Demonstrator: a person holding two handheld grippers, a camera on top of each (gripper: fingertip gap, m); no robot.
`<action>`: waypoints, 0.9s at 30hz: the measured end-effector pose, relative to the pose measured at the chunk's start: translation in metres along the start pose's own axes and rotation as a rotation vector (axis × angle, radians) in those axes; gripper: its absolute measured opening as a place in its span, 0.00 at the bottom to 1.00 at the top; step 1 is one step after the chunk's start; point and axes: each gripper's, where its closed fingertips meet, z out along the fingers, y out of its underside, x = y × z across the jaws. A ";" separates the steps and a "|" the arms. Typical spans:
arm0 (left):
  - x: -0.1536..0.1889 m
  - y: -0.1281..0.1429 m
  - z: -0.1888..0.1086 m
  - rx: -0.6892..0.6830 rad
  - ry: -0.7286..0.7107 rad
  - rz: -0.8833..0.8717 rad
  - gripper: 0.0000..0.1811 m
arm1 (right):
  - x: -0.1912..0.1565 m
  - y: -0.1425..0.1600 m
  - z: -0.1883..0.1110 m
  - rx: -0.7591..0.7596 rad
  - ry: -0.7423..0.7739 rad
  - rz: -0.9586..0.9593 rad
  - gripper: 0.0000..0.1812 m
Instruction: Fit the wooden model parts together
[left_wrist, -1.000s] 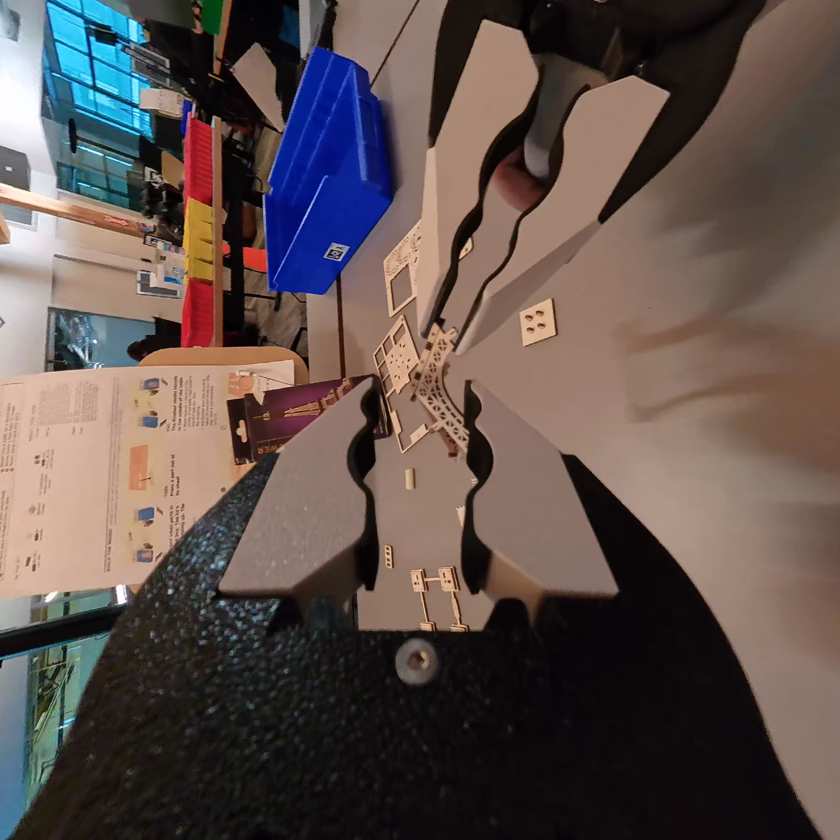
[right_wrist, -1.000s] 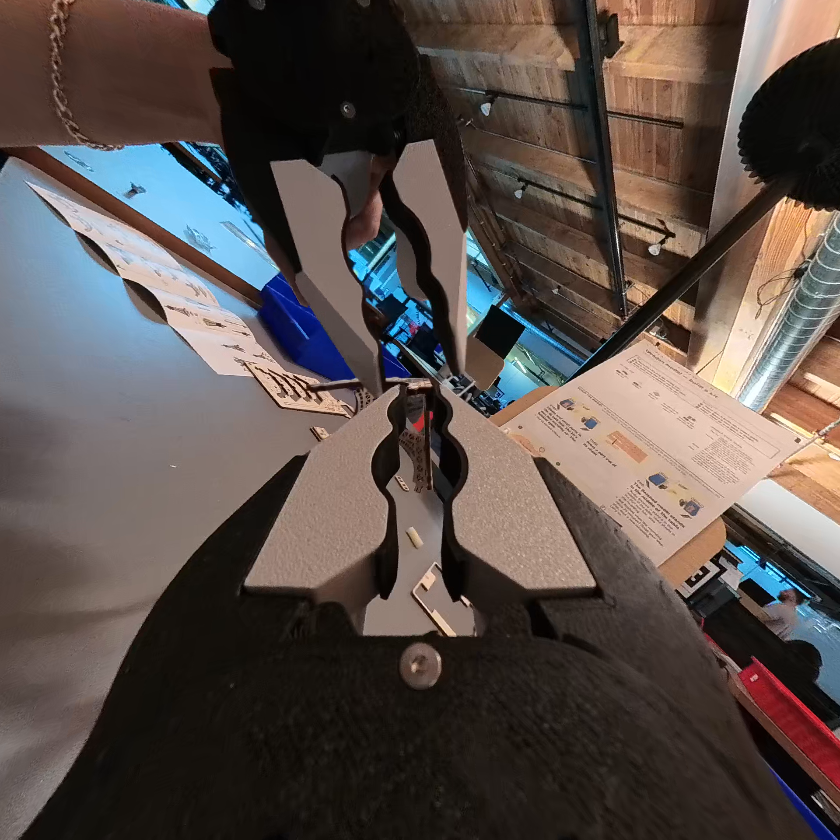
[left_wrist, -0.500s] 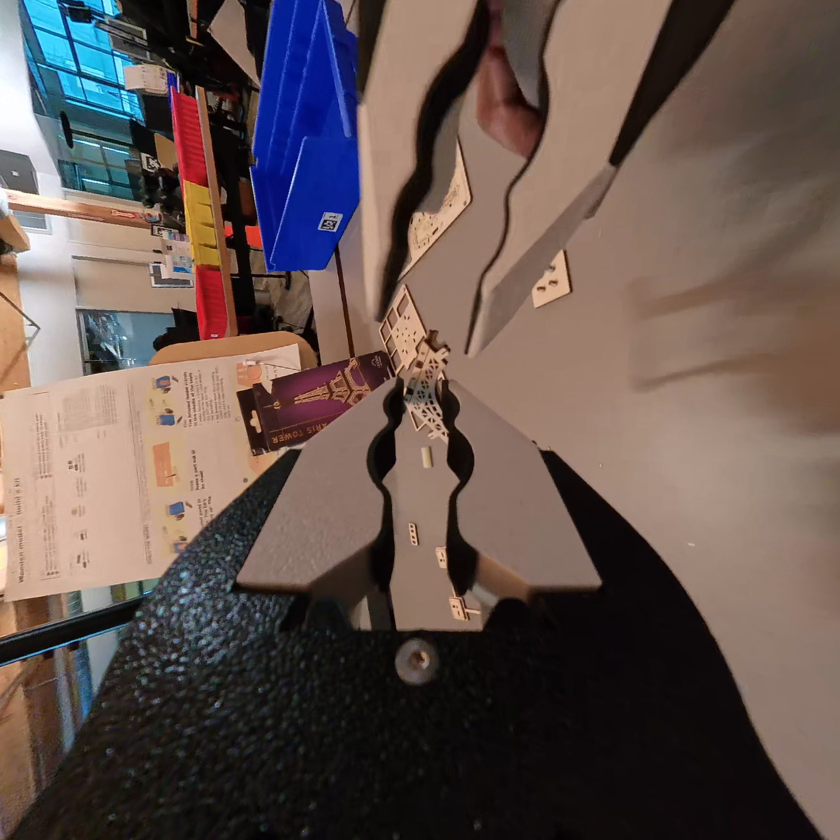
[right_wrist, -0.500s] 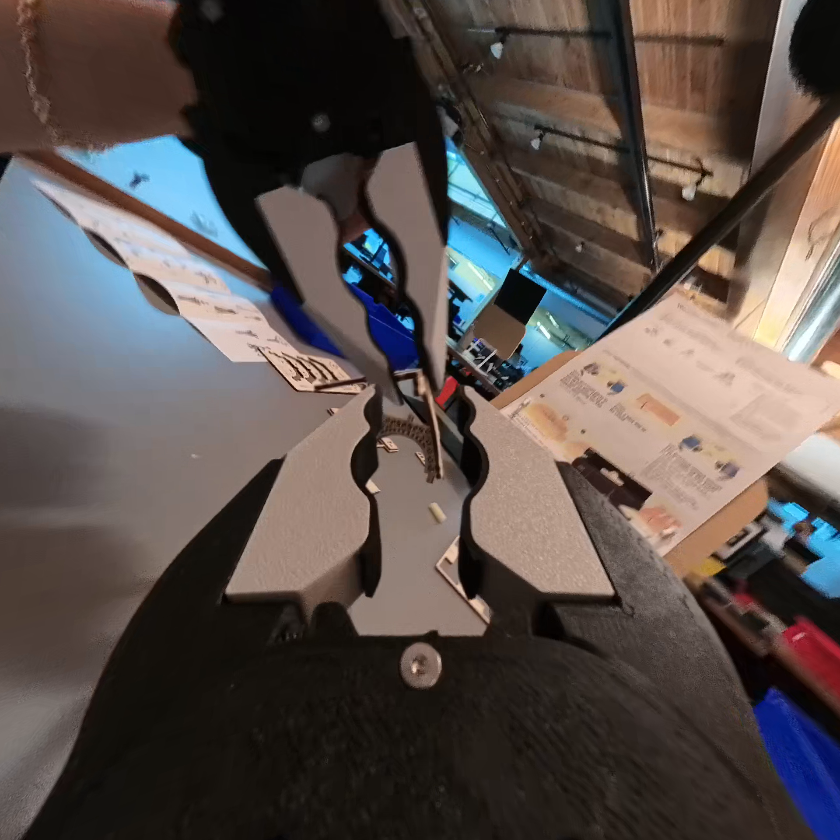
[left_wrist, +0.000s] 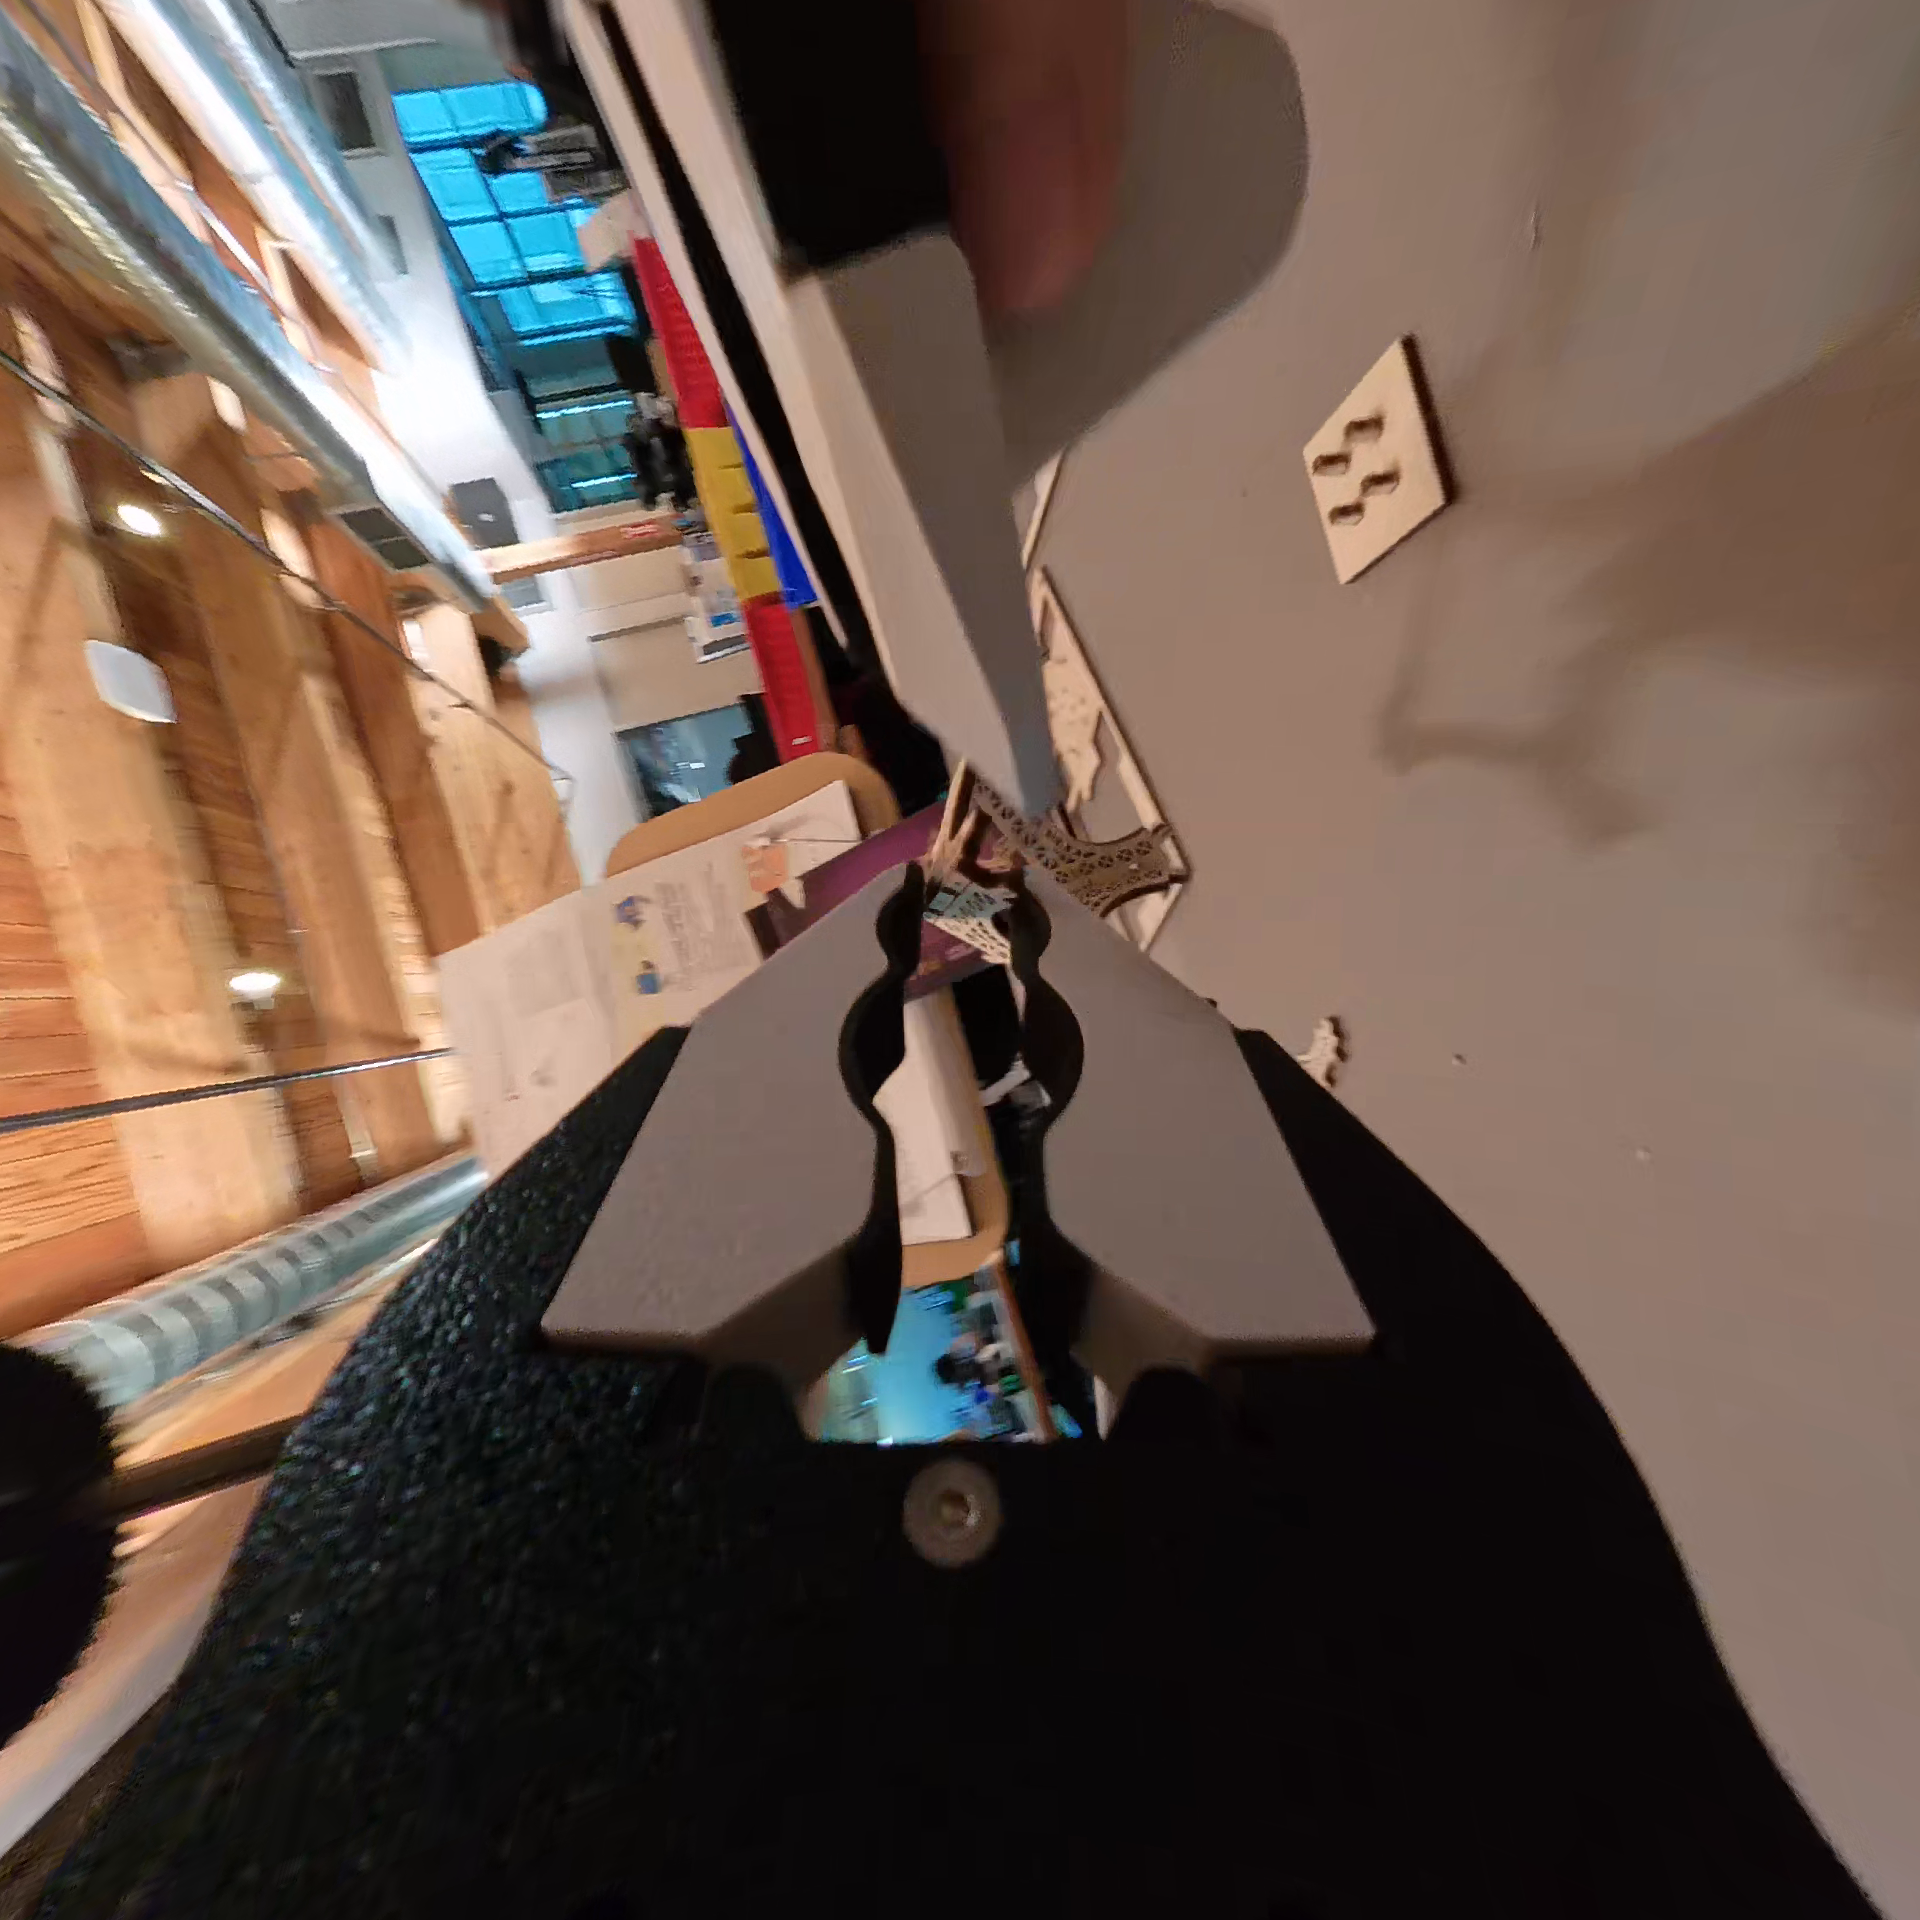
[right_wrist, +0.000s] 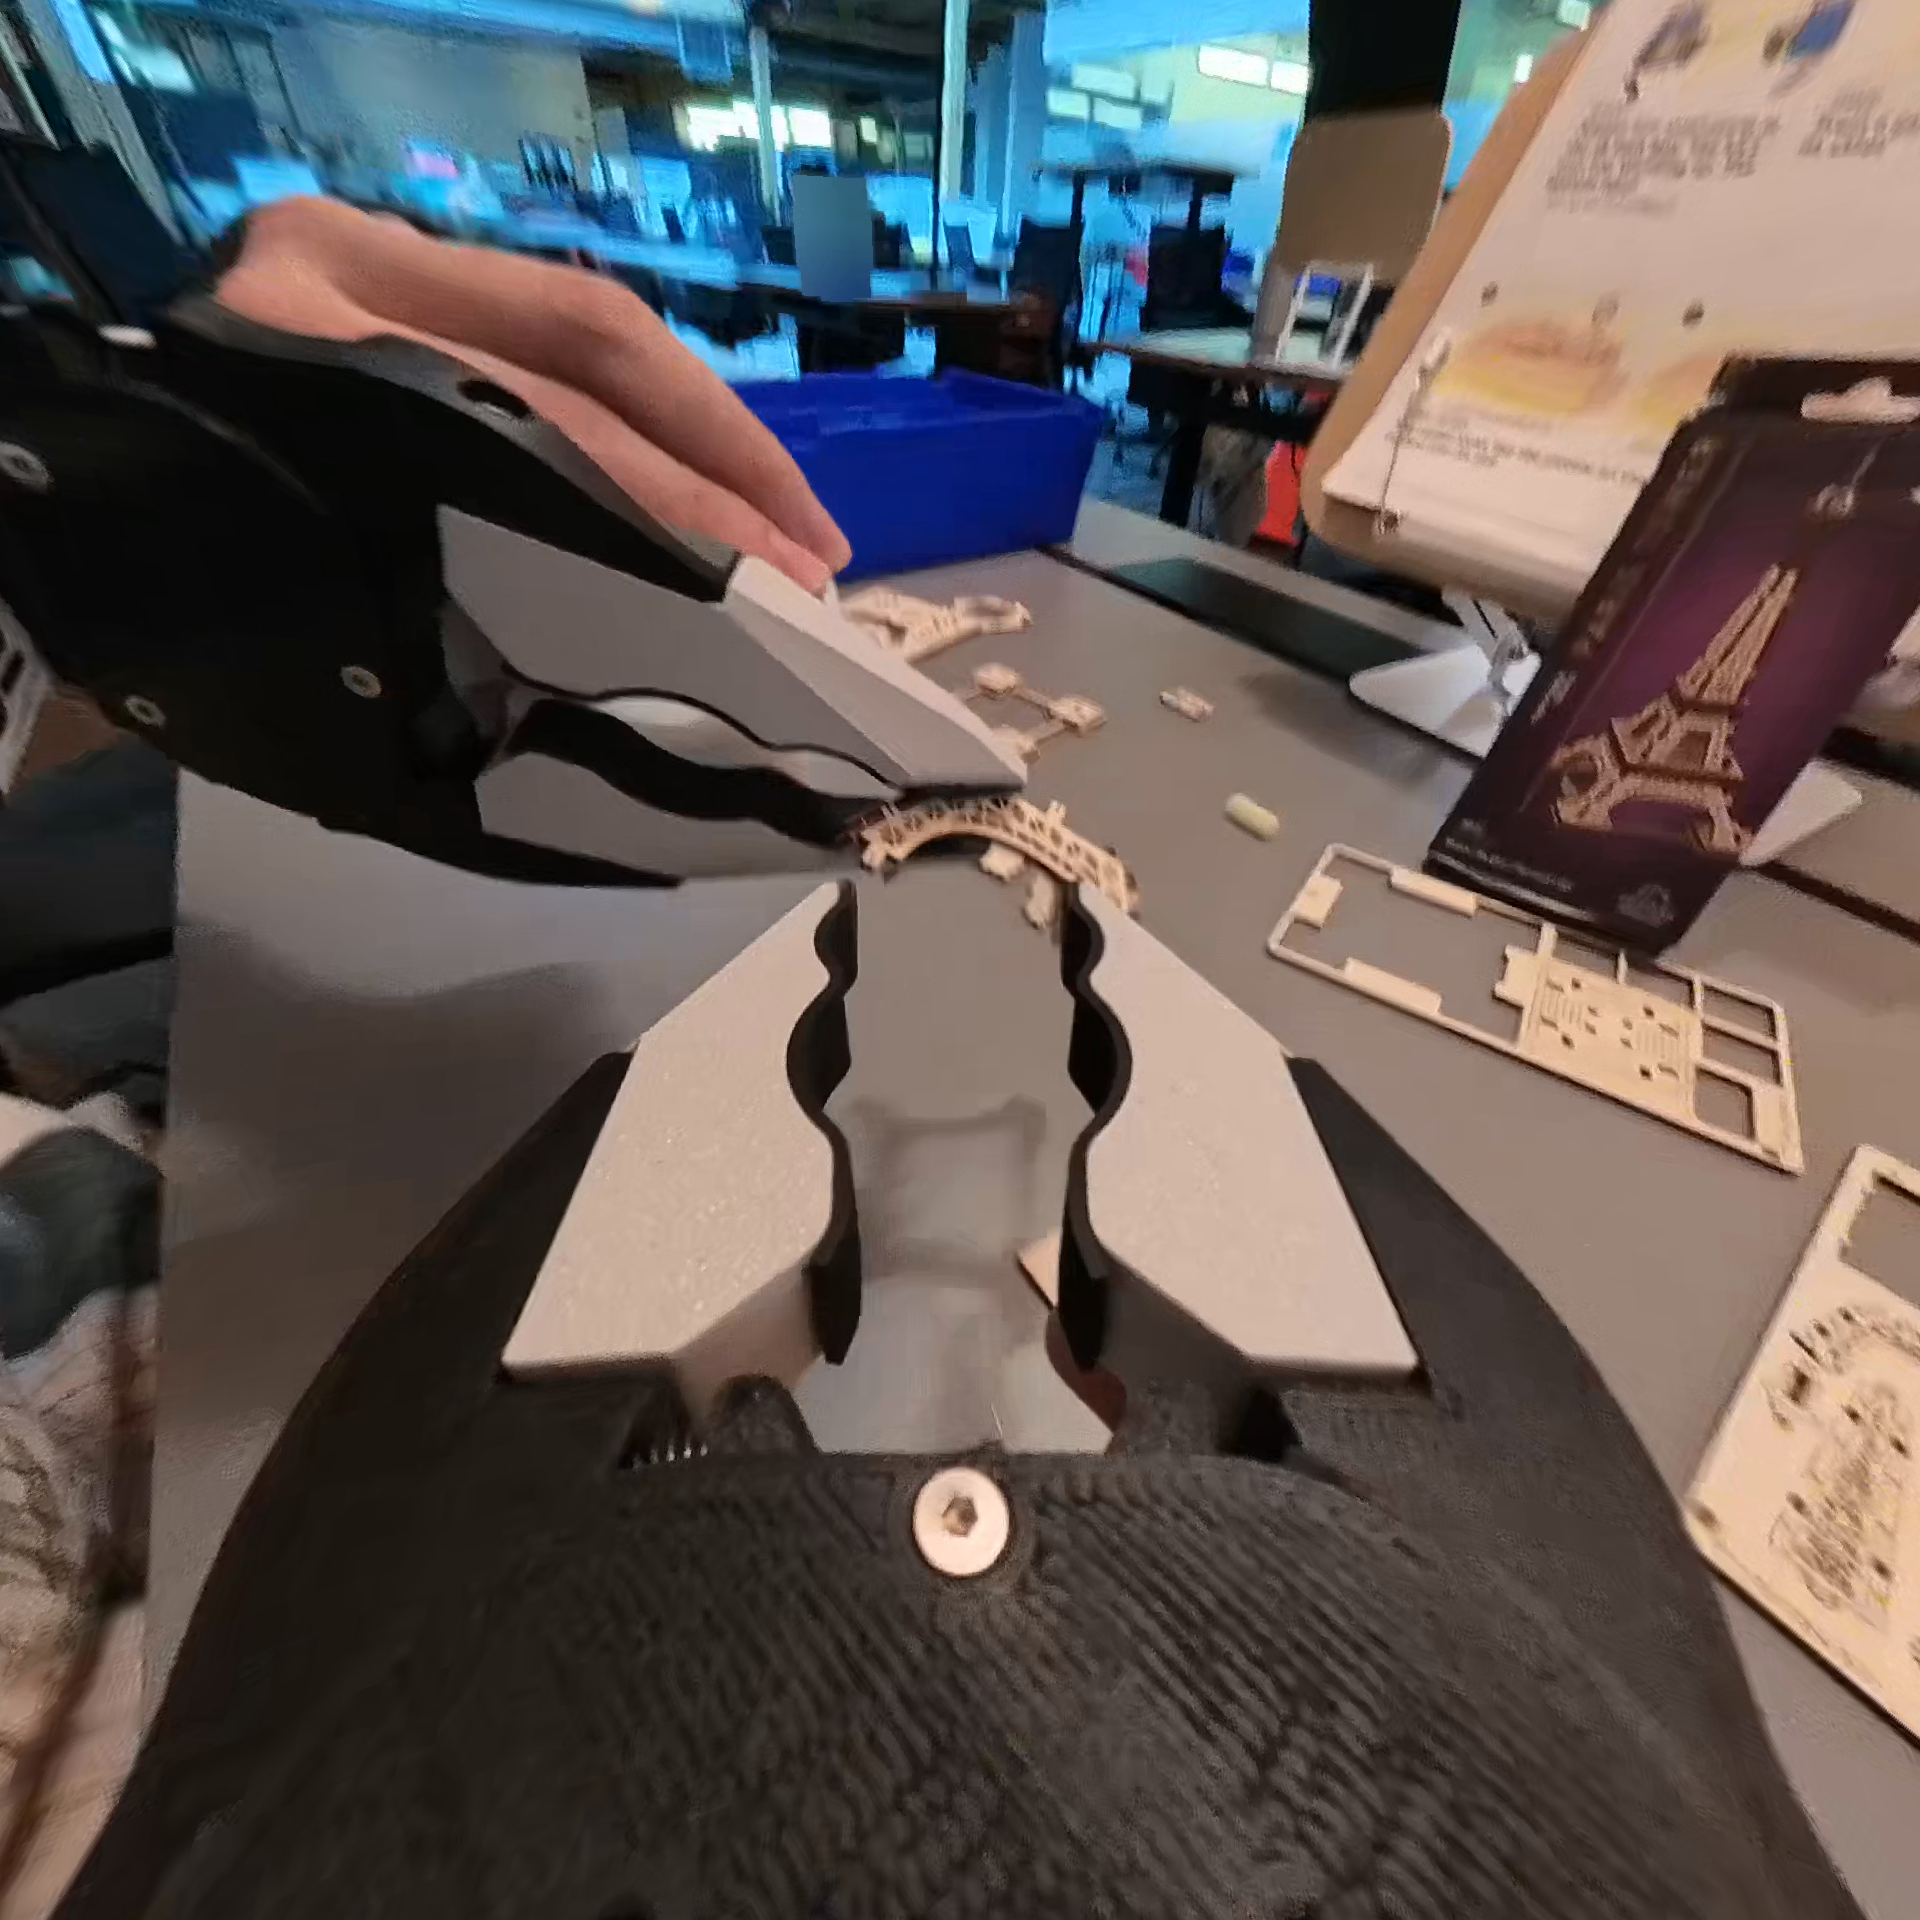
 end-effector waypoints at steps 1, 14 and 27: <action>0.001 0.000 0.003 -0.014 -0.041 0.039 0.07 | 0.004 0.009 -0.003 -0.054 0.003 -0.010 0.22; 0.062 -0.045 0.020 0.030 -0.092 0.193 0.12 | 0.029 0.065 -0.019 -0.299 0.110 -0.123 0.24; 0.057 -0.019 -0.011 0.106 0.087 -0.356 0.28 | 0.034 0.073 -0.005 -0.379 0.148 -0.538 0.20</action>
